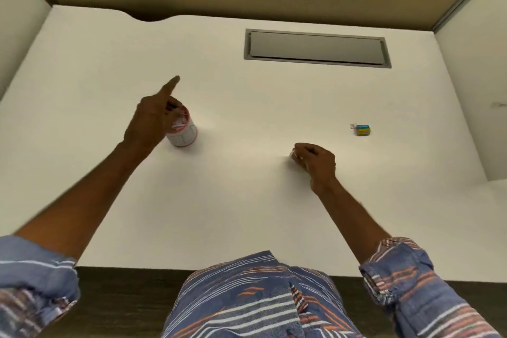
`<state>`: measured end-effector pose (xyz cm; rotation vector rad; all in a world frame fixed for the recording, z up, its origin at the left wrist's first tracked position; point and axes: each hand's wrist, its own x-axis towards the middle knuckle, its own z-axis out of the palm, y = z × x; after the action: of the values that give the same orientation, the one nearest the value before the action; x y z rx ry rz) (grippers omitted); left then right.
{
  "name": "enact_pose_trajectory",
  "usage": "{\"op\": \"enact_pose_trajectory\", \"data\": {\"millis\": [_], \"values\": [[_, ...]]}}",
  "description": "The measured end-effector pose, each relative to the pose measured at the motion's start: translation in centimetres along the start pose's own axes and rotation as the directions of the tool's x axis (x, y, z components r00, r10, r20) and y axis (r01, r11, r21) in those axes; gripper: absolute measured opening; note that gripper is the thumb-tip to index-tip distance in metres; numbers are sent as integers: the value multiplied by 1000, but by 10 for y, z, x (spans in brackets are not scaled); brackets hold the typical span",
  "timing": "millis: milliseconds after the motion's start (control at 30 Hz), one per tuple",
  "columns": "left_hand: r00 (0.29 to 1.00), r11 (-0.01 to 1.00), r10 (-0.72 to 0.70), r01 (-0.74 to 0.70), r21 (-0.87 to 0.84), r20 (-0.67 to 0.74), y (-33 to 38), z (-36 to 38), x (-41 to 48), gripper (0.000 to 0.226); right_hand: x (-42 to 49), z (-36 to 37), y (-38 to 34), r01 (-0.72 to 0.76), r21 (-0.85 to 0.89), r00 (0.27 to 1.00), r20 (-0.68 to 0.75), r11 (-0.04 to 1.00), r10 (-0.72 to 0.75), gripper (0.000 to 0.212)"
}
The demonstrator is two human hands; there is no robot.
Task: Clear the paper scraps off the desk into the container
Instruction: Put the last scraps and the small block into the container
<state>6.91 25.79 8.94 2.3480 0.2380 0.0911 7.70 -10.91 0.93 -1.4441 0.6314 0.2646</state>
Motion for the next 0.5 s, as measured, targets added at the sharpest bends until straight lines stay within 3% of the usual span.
{"op": "enact_pose_trajectory", "data": {"millis": [100, 300, 500], "values": [[998, 1000, 0, -1, 5, 55, -3, 1, 2, 77, -20, 35, -11, 2, 62, 992, 123, 998, -10, 13], [1000, 999, 30, -30, 43, -4, -11, -13, 8, 71, -50, 118, -35, 72, 13, 949, 307, 997, -72, 15], [992, 997, 77, -77, 13, -102, -20, -34, 12, 61, -63, 209, -46, 285, -139, 881, 429, 948, -201, 14]]}}
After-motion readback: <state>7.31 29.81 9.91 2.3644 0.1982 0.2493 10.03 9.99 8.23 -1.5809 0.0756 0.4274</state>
